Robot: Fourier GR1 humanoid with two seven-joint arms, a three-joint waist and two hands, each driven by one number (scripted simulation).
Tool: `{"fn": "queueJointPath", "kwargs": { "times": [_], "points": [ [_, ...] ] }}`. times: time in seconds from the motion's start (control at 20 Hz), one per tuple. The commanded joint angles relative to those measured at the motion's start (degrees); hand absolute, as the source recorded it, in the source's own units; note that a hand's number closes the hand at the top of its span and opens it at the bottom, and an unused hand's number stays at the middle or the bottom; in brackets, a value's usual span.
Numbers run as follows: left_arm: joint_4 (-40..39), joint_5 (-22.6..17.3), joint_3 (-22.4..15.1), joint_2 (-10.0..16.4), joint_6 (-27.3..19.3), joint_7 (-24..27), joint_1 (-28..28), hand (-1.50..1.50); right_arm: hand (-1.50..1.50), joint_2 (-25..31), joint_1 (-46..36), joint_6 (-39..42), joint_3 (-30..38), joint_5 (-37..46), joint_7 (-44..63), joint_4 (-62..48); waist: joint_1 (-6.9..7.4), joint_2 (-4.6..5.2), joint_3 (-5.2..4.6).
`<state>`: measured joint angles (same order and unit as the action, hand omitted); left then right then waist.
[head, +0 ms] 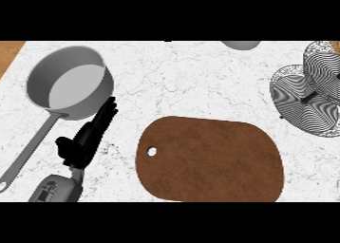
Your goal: Pick the can from the cutting board and place it in the tiered basket
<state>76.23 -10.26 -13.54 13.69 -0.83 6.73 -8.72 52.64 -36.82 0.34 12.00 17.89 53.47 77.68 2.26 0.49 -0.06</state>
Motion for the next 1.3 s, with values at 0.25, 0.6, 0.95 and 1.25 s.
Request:
{"fn": "queueJointPath", "kwargs": {
  "times": [0.25,0.6,0.95,1.25],
  "points": [
    [0.34,0.80,1.08,-1.26,0.22,-1.71,-0.79,0.00,1.50,-7.97,-17.55,-2.75,-5.99,6.71,-8.14,-24.39,-0.23,-0.04,0.05],
    [5.12,0.74,1.38,0.04,1.66,-4.28,0.67,0.00,1.50,-11.78,-24.87,-8.35,-1.60,6.47,-16.68,-38.92,0.25,0.01,0.11],
    [2.48,0.87,2.67,-0.11,2.23,-2.35,1.51,0.00,1.50,-16.01,-26.26,-10.48,6.41,-1.45,-7.56,-41.45,-0.99,-0.35,0.08],
    [0.38,2.70,3.59,-0.82,1.77,-0.46,0.98,0.00,-1.50,-16.51,-25.93,-13.37,10.27,-5.26,-10.40,-40.31,-1.85,-0.42,0.06]
  ]
}}
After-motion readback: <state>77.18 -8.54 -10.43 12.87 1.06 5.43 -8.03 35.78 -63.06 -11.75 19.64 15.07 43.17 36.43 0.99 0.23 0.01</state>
